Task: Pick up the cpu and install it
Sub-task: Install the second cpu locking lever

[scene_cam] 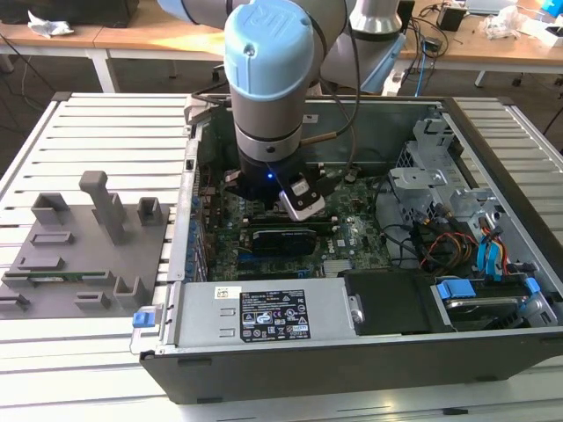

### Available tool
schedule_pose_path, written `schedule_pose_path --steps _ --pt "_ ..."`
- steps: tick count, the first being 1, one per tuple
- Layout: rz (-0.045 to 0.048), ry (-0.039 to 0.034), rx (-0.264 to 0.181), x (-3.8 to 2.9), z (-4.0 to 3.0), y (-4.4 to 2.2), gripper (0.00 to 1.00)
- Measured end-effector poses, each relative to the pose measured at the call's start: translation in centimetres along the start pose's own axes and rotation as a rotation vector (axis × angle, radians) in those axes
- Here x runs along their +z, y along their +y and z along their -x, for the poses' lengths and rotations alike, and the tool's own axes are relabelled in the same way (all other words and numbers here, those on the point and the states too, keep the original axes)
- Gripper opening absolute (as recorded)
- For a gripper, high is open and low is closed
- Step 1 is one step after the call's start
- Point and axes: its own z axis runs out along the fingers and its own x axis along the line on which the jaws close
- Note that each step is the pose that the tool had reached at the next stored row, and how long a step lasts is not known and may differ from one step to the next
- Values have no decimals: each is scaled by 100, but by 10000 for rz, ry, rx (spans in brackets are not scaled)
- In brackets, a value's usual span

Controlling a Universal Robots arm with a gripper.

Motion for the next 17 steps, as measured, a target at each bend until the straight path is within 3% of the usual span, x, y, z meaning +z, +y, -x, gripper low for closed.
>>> schedule_pose_path --steps 4,10,15,17 --pt "-113 -16 69 2 60 -1 11" --pt "-120 -28 135 21 302 21 11" --pt "-125 -31 144 77 355 220 11" --pt "-159 -31 152 89 406 253 11"
